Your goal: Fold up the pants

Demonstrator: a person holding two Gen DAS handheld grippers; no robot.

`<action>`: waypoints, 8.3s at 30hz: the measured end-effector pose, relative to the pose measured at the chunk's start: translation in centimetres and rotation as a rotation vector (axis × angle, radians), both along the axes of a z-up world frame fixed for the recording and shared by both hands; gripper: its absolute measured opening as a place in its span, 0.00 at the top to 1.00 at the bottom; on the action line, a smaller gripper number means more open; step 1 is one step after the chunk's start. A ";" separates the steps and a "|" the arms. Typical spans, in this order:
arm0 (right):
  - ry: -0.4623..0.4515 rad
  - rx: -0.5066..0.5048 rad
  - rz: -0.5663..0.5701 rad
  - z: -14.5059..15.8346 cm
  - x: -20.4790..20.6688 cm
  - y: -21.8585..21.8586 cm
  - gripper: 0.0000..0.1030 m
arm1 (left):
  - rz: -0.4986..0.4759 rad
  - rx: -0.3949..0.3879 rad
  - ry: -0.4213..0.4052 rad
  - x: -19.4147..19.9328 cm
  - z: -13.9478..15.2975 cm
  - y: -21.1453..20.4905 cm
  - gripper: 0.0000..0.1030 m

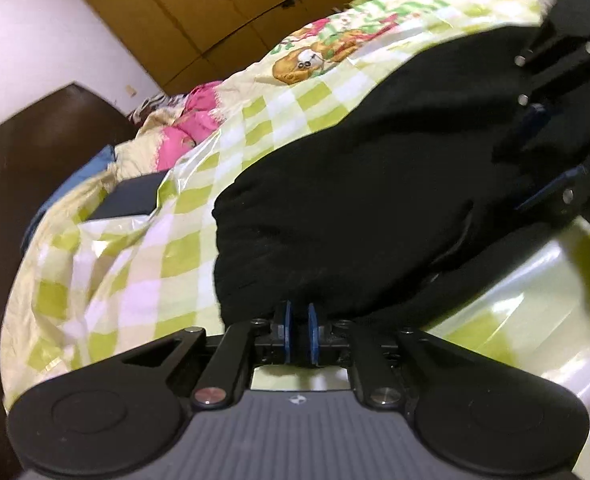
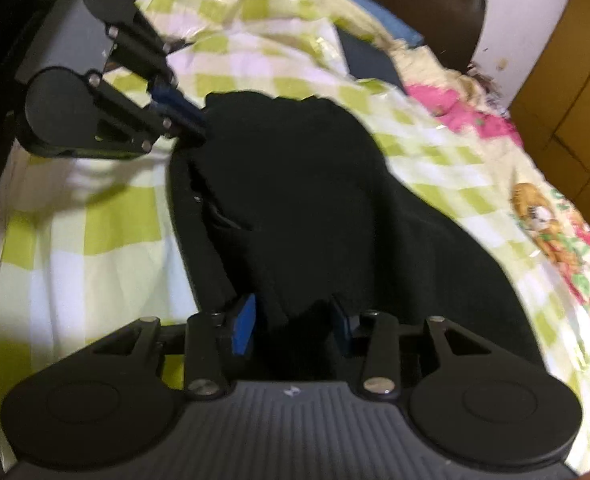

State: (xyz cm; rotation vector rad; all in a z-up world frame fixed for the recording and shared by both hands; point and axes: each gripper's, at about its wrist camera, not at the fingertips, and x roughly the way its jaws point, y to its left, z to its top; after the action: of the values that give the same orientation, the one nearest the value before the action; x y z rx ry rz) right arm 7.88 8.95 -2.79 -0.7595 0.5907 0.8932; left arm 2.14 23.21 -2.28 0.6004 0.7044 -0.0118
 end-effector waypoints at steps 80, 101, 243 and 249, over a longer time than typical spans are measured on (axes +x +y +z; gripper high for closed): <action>0.898 0.579 -0.252 1.1 17.0 -23.4 0.45 | -0.148 -0.076 -0.094 8.9 -2.2 -12.4 0.70; 0.944 1.162 -0.585 -2.7 26.6 -22.6 0.43 | -0.136 -0.060 -0.090 8.6 -2.9 -12.8 0.69; 0.479 1.729 -1.502 -5.3 -3.4 -53.9 0.91 | -0.440 -0.217 0.029 3.9 -0.6 -34.8 0.41; 0.390 1.618 -1.305 1.7 -2.3 -49.3 0.91 | -0.341 -0.257 0.002 4.4 0.1 -30.7 0.41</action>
State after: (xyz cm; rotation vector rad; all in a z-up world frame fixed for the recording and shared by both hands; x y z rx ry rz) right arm 5.54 -40.36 -1.14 1.2180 0.3752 0.0385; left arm 6.58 -7.49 -2.19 0.4670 0.5844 -0.4132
